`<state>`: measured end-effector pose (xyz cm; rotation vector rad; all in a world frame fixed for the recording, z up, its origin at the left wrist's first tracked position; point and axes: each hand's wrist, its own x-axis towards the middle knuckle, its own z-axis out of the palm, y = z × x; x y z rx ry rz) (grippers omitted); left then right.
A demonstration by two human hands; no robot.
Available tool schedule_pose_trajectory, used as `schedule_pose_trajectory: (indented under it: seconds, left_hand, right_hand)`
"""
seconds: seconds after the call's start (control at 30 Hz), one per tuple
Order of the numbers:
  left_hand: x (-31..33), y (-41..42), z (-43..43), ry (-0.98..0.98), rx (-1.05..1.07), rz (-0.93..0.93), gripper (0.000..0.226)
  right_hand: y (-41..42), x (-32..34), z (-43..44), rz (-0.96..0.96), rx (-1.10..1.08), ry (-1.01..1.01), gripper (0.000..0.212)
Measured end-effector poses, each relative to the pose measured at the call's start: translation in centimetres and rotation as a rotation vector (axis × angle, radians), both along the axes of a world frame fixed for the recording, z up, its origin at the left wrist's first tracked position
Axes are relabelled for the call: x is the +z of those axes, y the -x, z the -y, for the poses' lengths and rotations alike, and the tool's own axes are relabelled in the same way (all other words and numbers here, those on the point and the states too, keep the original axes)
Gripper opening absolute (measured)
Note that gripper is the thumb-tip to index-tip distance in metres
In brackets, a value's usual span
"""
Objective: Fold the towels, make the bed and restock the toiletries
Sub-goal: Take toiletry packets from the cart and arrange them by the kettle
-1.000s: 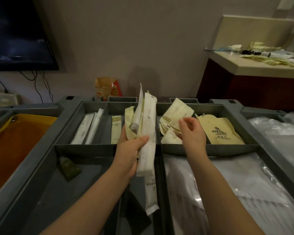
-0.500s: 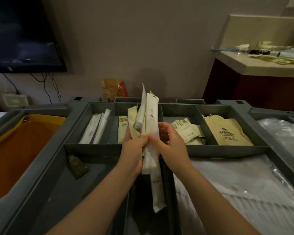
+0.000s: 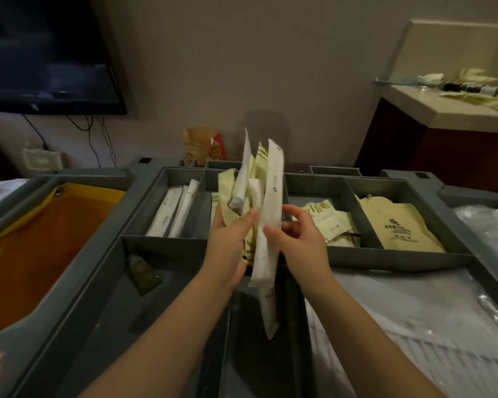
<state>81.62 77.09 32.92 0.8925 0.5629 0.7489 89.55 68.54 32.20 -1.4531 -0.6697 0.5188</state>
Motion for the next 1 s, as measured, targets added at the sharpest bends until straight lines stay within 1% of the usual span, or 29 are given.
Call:
schedule_pose_trajectory:
  seconds: [0.1,0.23,0.33,0.37,0.5,0.6,0.67,0.7,0.77,0.8,0.83,0.87,0.9,1.0]
  left_hand:
    - [0.8,1.3,-1.7,-0.006,0.071,0.009,0.045]
    - [2.2,4.5,-5.9,-0.050,0.175,0.002,0.042]
    - [3.1,8.1,-10.5,0.004,0.298,0.013,0.042]
    - [3.2,9.4,-11.9,0.006,0.323,-0.002,0.044]
    - [2.7,13.6,-16.3,-0.020,0.363,-0.022,0.047]
    - [2.3,15.2,-17.7,-0.030,0.341,-0.035,0.048]
    - [1.9,15.7,-18.2,-0.018,0.334,-0.025,0.047]
    - [1.8,15.9,-18.4,-0.005,0.333,-0.018,0.046]
    - [1.6,16.0,-18.8,0.018,0.327,-0.026,0.043]
    - [1.6,16.0,-19.0,0.031,0.319,-0.030,0.042]
    - [1.4,15.9,-19.3,0.042,0.306,-0.027,0.041]
    - [1.2,15.8,-19.4,0.052,0.289,-0.021,0.042]
    - [1.0,15.6,-19.5,0.062,0.271,-0.015,0.044]
    - [0.5,15.2,-19.3,0.086,0.205,-0.007,0.046]
  right_hand:
    - [0.8,1.2,-1.5,0.025,-0.035,-0.019,0.035]
    - [1.6,3.2,-5.5,0.020,-0.039,-0.024,0.024]
    - [2.5,3.7,-9.8,0.050,-0.016,0.043,0.011]
    - [2.9,3.5,-11.3,0.060,-0.002,0.080,0.010]
    - [4.4,2.1,-16.6,0.056,0.011,0.189,0.018]
    - [5.4,0.6,-19.3,0.117,0.020,0.263,0.026]
    - [6.0,-0.4,-20.7,0.242,0.019,0.402,0.026]
    - [6.2,-1.0,-21.1,0.377,0.024,0.539,0.026]
    - [6.7,-2.2,-21.3,0.734,0.055,0.818,0.026]
    - [6.8,-2.6,-21.3,0.887,0.069,0.882,0.025]
    - [7.1,-2.7,-21.1,0.985,0.079,0.908,0.024]
    - [7.2,-2.7,-20.9,1.030,0.083,0.913,0.024]
    - [7.3,-2.6,-20.8,1.035,0.082,0.905,0.025]
    - [7.4,-2.7,-20.9,0.975,0.065,0.898,0.029]
